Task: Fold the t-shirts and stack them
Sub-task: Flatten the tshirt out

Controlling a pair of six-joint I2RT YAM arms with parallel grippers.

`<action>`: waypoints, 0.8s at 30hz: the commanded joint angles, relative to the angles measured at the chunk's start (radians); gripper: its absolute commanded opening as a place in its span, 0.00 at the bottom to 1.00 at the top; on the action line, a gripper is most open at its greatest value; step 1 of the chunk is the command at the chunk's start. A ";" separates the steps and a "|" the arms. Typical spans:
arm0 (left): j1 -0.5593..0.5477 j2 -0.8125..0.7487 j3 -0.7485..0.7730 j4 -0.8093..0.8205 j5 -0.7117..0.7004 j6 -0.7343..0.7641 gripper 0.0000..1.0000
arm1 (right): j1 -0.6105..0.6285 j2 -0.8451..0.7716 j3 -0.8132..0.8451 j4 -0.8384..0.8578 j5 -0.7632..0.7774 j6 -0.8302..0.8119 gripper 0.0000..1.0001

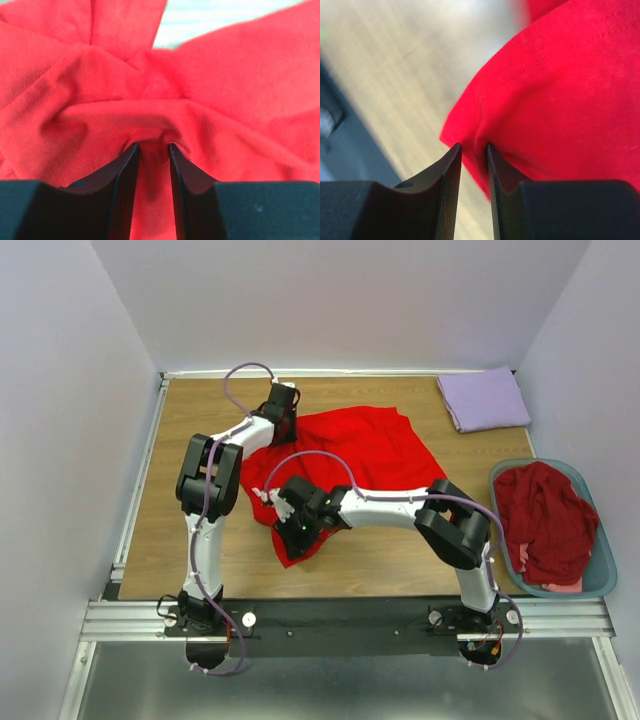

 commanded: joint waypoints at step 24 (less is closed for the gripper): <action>0.027 -0.109 0.192 0.086 -0.060 0.084 0.69 | -0.152 -0.457 -0.214 -0.242 0.304 -0.020 0.35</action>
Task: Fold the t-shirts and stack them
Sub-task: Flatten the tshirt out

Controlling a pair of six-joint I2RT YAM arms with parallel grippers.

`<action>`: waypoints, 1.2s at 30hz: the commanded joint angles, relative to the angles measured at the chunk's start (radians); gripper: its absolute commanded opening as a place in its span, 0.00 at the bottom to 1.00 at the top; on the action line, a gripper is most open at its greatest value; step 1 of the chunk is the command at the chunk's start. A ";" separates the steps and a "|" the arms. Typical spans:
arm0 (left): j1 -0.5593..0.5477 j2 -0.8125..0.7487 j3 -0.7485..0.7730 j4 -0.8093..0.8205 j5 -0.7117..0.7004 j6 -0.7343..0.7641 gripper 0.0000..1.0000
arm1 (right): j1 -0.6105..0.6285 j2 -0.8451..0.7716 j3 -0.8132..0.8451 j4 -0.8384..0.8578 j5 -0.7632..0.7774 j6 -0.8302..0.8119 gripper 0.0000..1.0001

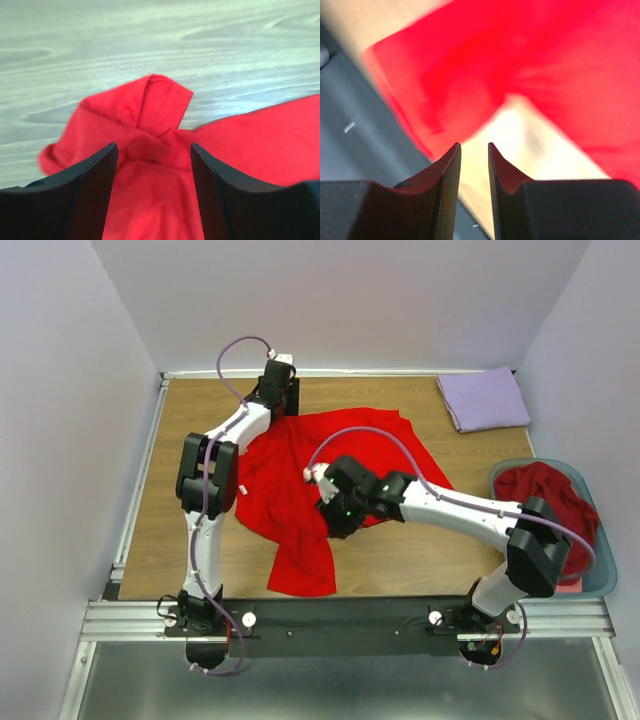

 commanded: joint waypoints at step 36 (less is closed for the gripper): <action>0.024 -0.511 -0.825 0.068 -0.017 -0.288 0.41 | -0.763 0.025 -0.329 0.293 0.315 0.360 0.35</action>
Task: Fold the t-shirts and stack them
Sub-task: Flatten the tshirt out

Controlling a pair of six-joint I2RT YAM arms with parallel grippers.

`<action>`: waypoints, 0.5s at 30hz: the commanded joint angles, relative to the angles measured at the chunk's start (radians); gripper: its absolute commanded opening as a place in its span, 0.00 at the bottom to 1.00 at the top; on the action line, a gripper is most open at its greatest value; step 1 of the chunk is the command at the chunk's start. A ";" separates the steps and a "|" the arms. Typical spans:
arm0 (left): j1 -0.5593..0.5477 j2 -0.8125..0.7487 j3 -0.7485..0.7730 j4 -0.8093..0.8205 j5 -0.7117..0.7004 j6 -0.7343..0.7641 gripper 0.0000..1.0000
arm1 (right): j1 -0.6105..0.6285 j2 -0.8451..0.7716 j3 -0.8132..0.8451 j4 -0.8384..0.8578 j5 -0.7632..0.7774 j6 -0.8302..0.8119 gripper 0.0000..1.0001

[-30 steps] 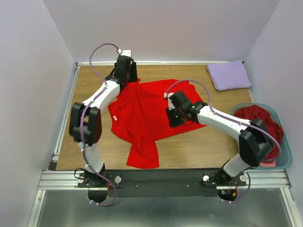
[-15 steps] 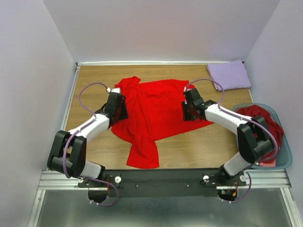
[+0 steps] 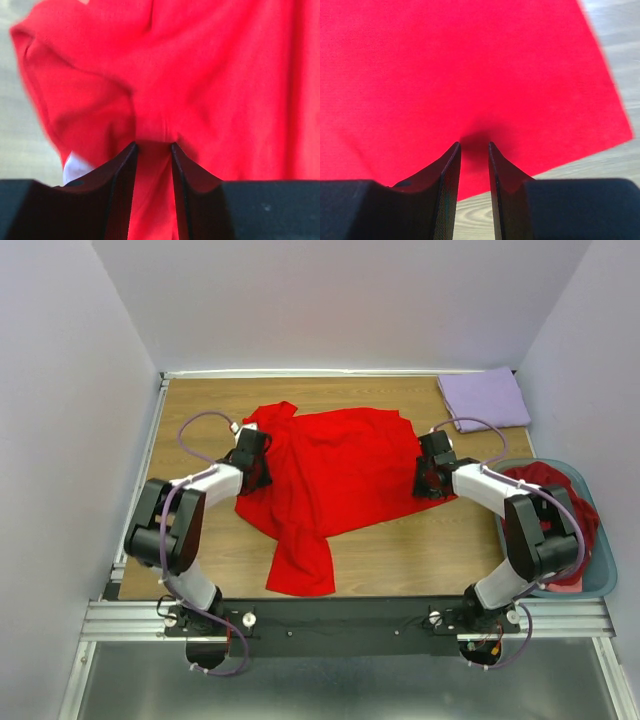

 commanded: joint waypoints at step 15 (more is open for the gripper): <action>0.061 0.468 0.673 -0.106 -0.116 0.265 0.48 | -0.276 0.044 -0.059 0.111 -0.181 0.108 0.35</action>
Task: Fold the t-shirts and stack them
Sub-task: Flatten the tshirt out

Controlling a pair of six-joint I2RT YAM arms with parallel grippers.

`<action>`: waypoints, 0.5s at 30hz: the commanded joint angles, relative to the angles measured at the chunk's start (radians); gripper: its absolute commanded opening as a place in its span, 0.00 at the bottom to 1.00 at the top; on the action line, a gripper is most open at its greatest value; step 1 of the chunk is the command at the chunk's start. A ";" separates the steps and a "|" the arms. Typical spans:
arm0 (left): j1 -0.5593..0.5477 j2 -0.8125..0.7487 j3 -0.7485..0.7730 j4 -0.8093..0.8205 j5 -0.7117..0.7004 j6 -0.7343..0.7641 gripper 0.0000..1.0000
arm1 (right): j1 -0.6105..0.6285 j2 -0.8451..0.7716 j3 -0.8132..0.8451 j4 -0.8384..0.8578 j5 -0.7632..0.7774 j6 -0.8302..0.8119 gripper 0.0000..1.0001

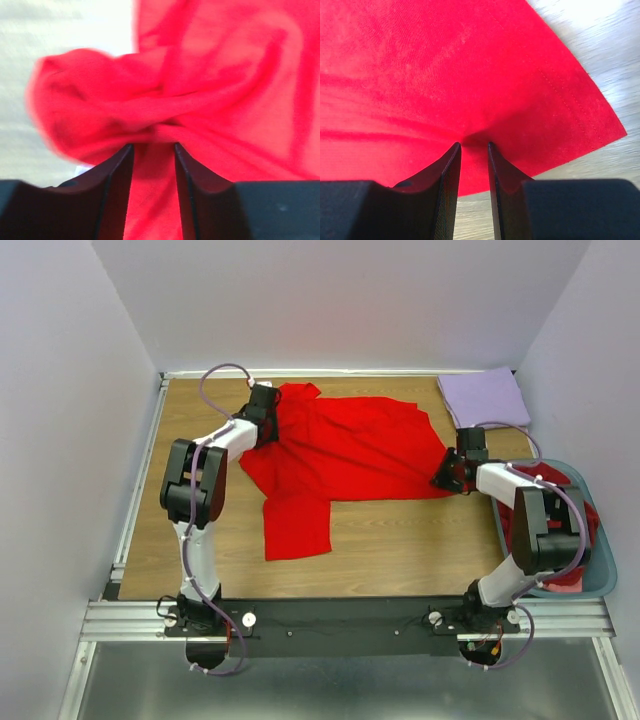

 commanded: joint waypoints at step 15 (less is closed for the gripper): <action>0.014 -0.325 -0.167 0.017 -0.025 -0.059 0.59 | 0.269 -0.189 -0.003 -0.065 -0.256 -0.139 0.37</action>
